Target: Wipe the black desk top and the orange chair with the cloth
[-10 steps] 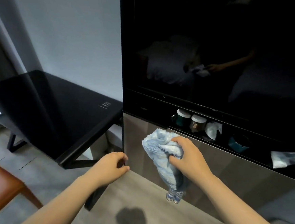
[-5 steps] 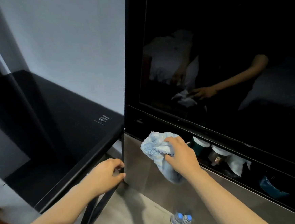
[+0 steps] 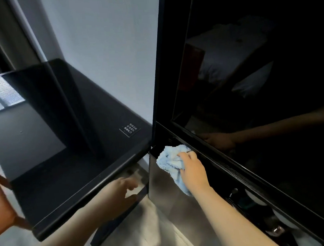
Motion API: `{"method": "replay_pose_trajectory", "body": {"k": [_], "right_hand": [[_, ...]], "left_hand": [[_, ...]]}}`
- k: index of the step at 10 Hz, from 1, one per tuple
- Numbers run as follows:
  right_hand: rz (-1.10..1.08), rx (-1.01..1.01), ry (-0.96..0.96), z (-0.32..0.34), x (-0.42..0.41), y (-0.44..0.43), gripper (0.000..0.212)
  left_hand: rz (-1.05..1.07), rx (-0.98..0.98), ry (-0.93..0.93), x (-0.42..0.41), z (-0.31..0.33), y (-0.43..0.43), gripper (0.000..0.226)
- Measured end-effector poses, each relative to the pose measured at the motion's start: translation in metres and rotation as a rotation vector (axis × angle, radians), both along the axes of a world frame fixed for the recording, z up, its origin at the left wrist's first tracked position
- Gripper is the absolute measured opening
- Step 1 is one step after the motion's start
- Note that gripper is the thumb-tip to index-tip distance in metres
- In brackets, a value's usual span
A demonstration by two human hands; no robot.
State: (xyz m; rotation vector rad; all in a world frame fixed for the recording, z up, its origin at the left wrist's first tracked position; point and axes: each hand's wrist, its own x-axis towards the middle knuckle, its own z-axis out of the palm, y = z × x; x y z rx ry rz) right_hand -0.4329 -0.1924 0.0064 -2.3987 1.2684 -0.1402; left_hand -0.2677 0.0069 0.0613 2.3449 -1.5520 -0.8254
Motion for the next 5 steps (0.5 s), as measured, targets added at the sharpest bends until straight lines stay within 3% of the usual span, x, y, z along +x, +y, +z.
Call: {"method": "replay_pose_trajectory", "body": {"k": [2, 5], "right_hand": [[-0.122, 0.005, 0.113, -0.020, 0.019, -0.024, 0.061], [0.086, -0.082, -0.005, 0.002, -0.016, 0.008, 0.054]], "left_hand": [[0.078, 0.019, -0.005, 0.006, -0.009, -0.013, 0.035], [0.132, -0.033, 0.012, -0.001, 0.012, -0.012, 0.032]]}}
